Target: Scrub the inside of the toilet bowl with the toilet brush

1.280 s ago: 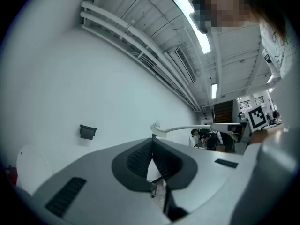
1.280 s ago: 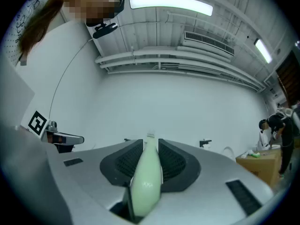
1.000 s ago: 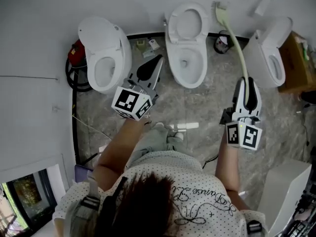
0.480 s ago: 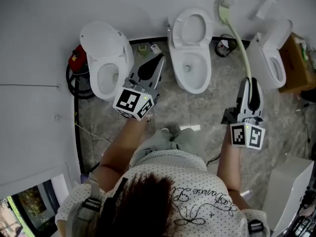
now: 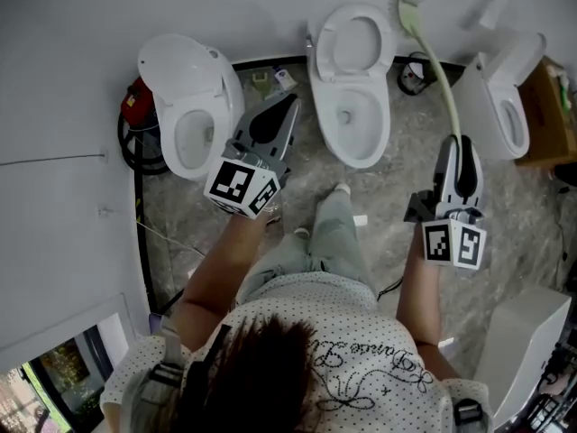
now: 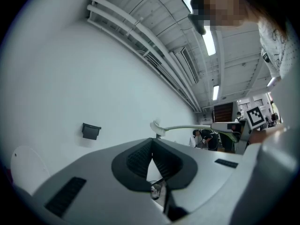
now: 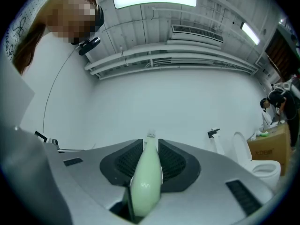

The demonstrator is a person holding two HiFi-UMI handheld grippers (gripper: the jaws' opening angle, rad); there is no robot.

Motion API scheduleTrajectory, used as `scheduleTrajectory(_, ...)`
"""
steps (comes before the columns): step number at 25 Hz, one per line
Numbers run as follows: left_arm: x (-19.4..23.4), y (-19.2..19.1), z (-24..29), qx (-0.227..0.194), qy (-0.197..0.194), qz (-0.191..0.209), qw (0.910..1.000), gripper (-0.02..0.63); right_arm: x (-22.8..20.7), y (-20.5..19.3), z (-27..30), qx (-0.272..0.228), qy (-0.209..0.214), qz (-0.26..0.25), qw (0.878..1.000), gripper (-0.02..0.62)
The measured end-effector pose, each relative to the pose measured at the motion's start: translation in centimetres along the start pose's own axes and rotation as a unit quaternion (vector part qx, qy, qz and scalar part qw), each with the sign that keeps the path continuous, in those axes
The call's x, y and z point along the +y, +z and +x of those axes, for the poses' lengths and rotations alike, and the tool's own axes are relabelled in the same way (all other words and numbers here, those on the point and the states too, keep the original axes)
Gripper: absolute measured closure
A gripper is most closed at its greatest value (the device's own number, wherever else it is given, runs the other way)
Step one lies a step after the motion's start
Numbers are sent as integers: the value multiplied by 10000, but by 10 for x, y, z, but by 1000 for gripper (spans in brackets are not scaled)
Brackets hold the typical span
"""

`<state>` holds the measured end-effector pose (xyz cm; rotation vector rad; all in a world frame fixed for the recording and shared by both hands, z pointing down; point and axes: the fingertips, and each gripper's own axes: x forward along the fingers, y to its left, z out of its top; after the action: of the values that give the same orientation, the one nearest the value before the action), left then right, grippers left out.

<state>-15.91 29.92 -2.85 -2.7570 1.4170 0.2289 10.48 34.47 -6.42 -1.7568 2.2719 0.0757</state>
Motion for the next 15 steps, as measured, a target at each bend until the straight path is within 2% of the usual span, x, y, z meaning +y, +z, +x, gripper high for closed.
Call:
scheduleTrajectory(7,27,-15,69,56,229,66,9997,604,-51,-15,78,-61,225,116,9997,482)
scheduleTrajectory(15,48,-26,164,11,546,113,9984,604,-106,-23,179,-85,842,329,9959,483)
